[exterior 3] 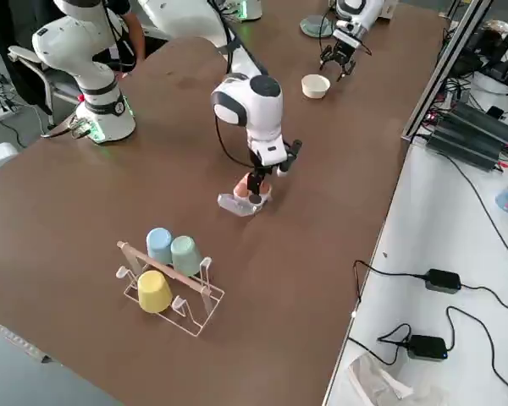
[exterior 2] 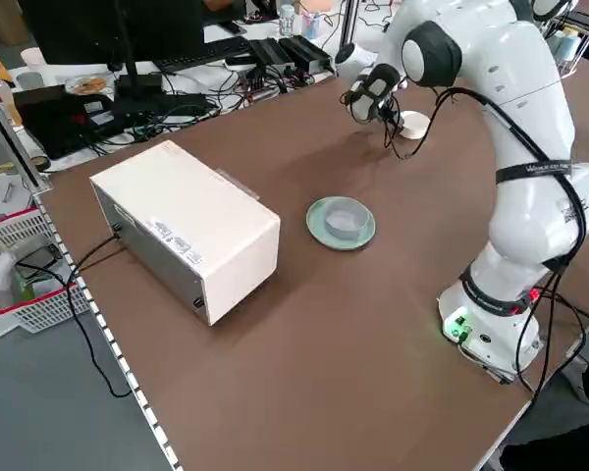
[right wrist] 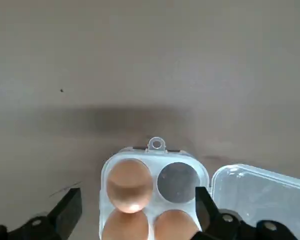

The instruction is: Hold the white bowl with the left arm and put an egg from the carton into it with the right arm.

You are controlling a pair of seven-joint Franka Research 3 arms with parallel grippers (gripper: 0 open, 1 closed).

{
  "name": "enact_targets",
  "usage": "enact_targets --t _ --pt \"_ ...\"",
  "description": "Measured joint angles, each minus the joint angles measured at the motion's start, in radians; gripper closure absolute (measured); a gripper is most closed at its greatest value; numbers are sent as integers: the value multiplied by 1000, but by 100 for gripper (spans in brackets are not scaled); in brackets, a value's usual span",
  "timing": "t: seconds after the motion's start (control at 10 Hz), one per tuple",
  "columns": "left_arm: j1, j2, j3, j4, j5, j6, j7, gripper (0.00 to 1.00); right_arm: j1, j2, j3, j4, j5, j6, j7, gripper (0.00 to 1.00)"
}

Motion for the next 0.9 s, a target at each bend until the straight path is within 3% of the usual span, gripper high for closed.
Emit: enact_targets --t 0.9 --pt "-46 6 -4 -4 2 87 53 0 22 31 -21 13 0 -1 7 1"
